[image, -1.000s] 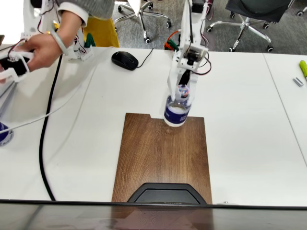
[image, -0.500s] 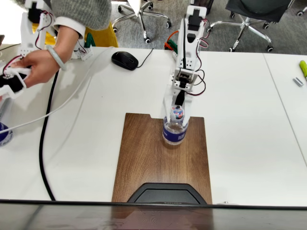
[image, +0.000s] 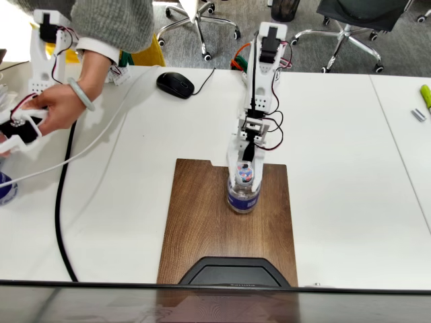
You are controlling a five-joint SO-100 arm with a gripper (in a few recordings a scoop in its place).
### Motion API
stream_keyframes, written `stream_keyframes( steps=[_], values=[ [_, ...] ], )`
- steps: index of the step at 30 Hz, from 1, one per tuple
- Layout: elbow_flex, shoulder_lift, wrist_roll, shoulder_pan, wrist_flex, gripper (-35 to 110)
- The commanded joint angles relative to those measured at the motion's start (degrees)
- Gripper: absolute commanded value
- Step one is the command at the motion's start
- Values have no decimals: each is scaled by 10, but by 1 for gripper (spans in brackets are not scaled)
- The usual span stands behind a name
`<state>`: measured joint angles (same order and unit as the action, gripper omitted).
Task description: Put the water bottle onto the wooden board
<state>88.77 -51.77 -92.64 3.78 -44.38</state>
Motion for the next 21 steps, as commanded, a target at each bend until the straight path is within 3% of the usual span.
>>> stream_keyframes(
  steps=[1, 13, 21],
  values=[
    [-28, -11, -7, 6, -17, 0],
    [-24, 3, -33, 7, -9, 0],
    [-24, 0, -33, 14, -8, 32]
  ],
)
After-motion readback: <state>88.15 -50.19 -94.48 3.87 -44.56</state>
